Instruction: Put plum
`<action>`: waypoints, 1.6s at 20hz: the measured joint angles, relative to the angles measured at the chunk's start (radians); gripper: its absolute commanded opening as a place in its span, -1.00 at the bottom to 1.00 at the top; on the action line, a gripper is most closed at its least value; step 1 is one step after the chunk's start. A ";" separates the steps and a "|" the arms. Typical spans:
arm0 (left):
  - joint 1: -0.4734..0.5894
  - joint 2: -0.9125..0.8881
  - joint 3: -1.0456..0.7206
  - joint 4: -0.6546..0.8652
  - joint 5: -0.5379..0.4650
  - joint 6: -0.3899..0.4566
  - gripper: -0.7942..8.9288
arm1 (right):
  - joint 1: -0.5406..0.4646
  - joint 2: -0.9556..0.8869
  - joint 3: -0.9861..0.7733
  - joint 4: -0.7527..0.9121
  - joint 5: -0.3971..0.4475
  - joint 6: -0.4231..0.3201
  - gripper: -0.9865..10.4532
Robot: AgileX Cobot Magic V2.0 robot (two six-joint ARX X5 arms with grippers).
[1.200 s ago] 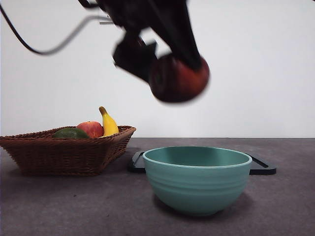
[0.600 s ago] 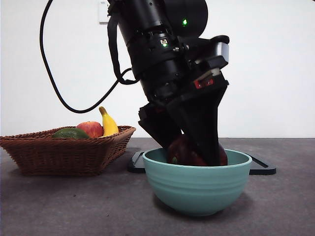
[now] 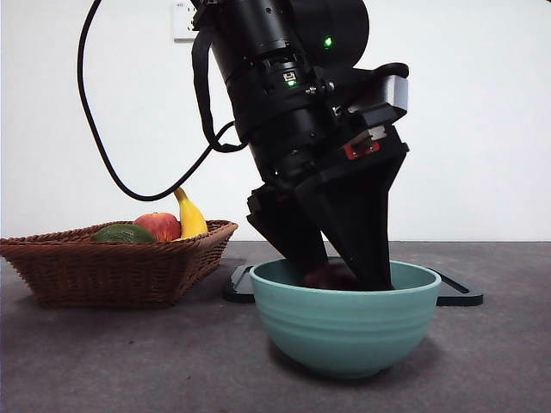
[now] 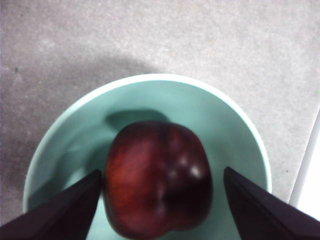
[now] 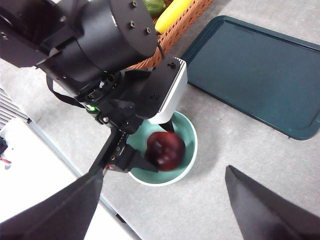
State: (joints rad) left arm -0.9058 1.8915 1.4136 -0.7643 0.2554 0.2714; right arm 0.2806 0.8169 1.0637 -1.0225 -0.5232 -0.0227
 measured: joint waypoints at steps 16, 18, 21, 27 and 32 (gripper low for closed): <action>0.071 -0.222 0.082 -0.024 0.001 -0.038 0.00 | 0.000 0.000 0.000 0.000 0.000 0.000 -0.14; 0.119 -0.296 0.083 -0.031 0.001 -0.058 0.00 | 0.000 0.000 0.000 0.000 0.000 0.000 -0.14; 0.197 -0.394 0.083 -0.044 0.013 -0.080 0.00 | 0.000 0.000 0.000 0.000 0.000 0.000 -0.14; 0.362 -0.533 0.053 -0.153 0.138 -0.102 0.00 | 0.000 0.000 0.000 0.000 0.003 0.000 -0.14; 0.426 -0.598 -0.075 -0.222 0.235 -0.105 0.00 | 0.000 0.000 0.000 0.000 0.004 0.000 -0.14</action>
State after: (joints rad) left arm -0.4801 1.2938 1.3384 -0.9863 0.4908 0.1661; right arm 0.2806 0.8169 1.0637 -1.0222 -0.5190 -0.0231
